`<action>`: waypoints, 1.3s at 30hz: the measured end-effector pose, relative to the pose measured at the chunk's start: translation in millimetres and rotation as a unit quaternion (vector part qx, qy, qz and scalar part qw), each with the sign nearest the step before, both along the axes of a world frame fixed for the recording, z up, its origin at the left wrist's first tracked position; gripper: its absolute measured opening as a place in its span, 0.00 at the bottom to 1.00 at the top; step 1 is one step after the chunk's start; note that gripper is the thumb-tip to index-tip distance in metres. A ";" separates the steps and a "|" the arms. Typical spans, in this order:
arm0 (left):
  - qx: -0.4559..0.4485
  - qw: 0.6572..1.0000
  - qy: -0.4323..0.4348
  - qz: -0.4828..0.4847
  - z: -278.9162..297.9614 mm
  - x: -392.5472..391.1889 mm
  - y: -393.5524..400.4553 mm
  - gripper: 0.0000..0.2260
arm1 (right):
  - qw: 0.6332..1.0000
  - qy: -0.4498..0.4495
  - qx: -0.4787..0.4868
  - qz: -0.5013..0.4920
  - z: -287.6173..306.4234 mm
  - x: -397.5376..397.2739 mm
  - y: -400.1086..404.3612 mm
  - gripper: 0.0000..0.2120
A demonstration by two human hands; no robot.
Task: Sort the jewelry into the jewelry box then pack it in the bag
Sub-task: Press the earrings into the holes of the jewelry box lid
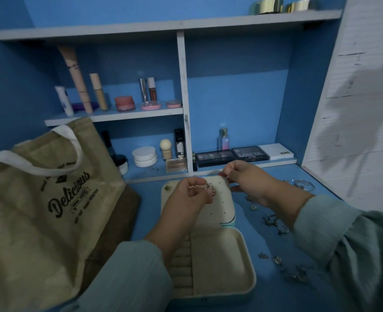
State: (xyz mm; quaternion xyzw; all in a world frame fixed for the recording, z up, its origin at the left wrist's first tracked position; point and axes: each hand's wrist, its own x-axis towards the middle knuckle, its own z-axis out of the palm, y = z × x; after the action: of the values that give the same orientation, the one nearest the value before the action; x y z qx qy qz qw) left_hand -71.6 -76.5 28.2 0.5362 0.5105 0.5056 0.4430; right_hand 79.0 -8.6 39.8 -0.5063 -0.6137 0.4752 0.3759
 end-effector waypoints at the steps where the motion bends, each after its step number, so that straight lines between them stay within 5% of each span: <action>1: 0.005 1.000 -0.007 -0.005 -0.1 2.4 -1.7 0.04 | 1.000 0.015 0.004 0.003 1.9 1.6 -3.1 0.11; 39: 0.099 0.982 -0.013 0.158 -8.4 51.2 -14.1 0.10 | 0.991 0.115 0.054 0.049 9.3 20.8 -55.2 0.11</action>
State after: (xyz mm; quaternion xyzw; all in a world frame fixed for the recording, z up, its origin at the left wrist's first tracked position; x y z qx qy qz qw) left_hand -20.4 -90.6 19.9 0.4836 0.5304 0.6243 0.3084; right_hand 99.7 -63.8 49.1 -0.3964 -0.6150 0.5142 0.4473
